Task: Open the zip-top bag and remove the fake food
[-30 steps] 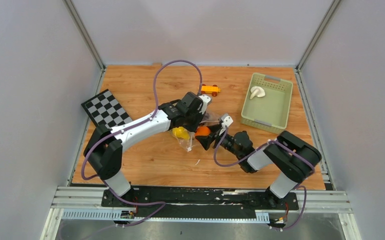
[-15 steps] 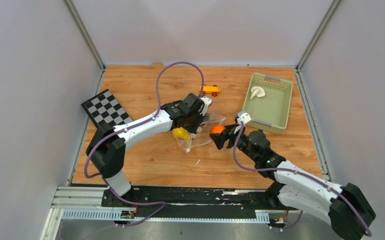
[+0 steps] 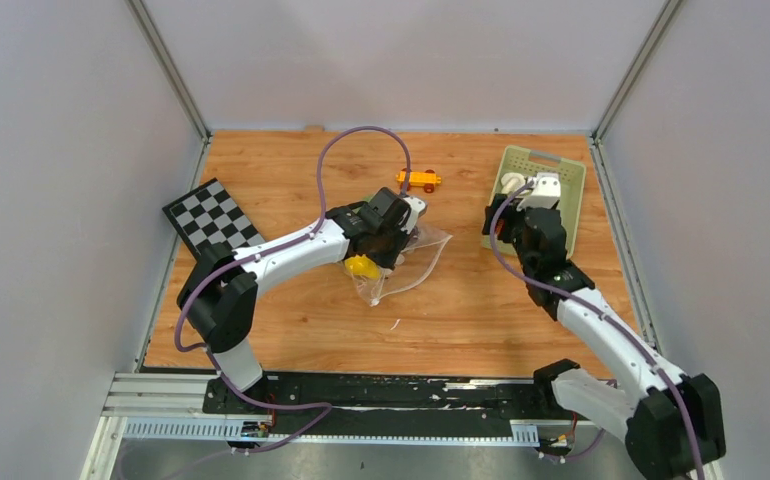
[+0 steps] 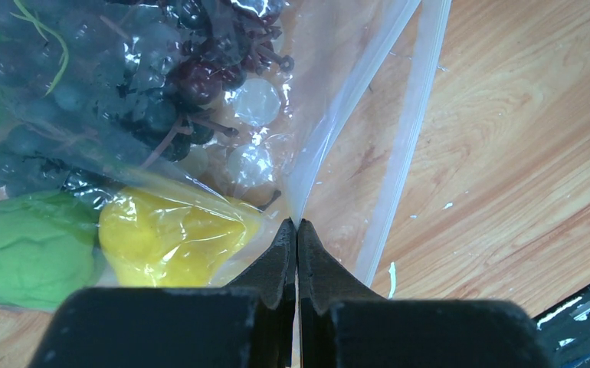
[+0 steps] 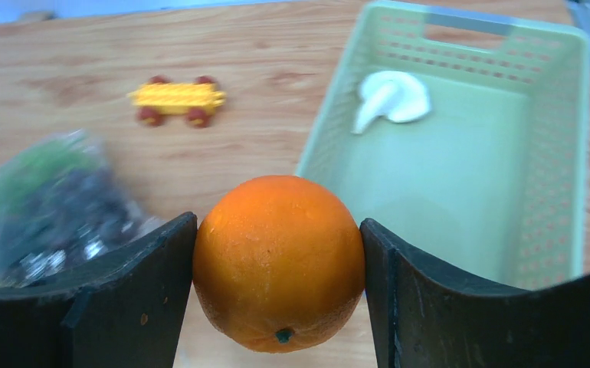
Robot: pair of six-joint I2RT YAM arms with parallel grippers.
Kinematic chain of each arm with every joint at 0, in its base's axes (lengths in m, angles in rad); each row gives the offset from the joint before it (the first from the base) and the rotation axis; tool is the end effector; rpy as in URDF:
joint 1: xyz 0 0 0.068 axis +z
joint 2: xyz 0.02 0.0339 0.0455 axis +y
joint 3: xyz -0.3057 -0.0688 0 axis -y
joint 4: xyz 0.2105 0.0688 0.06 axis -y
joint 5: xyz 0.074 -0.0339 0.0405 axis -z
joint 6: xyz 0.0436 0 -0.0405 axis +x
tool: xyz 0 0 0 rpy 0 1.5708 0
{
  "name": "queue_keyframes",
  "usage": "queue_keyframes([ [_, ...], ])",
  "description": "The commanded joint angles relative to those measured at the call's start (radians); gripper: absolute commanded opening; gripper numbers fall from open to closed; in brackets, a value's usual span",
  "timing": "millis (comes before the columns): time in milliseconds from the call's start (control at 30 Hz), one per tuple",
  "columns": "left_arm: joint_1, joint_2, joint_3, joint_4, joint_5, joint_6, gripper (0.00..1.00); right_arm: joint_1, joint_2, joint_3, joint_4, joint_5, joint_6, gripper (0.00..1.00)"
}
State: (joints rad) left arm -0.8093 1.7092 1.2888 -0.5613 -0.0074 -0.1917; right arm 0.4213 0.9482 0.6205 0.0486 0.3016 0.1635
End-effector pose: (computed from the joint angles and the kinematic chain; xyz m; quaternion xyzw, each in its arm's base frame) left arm 0.2377 -0.2489 0.2874 0.2898 0.9120 -0.1362 0.2564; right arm 0.1618 0.0583 0.3190 -0.0118 0.7946 0.0566 0.6044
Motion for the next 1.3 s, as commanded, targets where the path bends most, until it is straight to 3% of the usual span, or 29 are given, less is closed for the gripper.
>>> queue_keyframes([
  [0,0.000,-0.021,0.040,0.005,0.009,0.019,0.00,-0.143,0.139,0.075,0.110,0.027,0.073,0.22],
  [300,0.000,-0.043,0.036,0.001,-0.057,0.032,0.00,-0.319,0.591,0.294,0.293,0.191,0.125,0.23],
  [600,0.000,-0.032,0.041,-0.006,-0.079,0.041,0.00,-0.387,0.971,0.598,0.249,0.258,0.152,0.41],
  [667,0.000,-0.035,0.043,-0.009,-0.102,0.051,0.00,-0.389,1.016,0.641,0.224,0.262,0.157,0.49],
  [933,0.000,-0.041,0.055,-0.023,-0.137,0.070,0.00,-0.390,1.071,0.700,0.162,0.258,0.171,0.80],
  [1100,-0.001,-0.054,0.050,-0.023,-0.137,0.075,0.00,-0.390,1.002,0.708,0.110,0.208,0.136,0.94],
  [1267,0.001,-0.049,0.058,-0.029,-0.138,0.077,0.00,-0.389,0.869,0.684,0.024,0.144,0.127,1.00],
])
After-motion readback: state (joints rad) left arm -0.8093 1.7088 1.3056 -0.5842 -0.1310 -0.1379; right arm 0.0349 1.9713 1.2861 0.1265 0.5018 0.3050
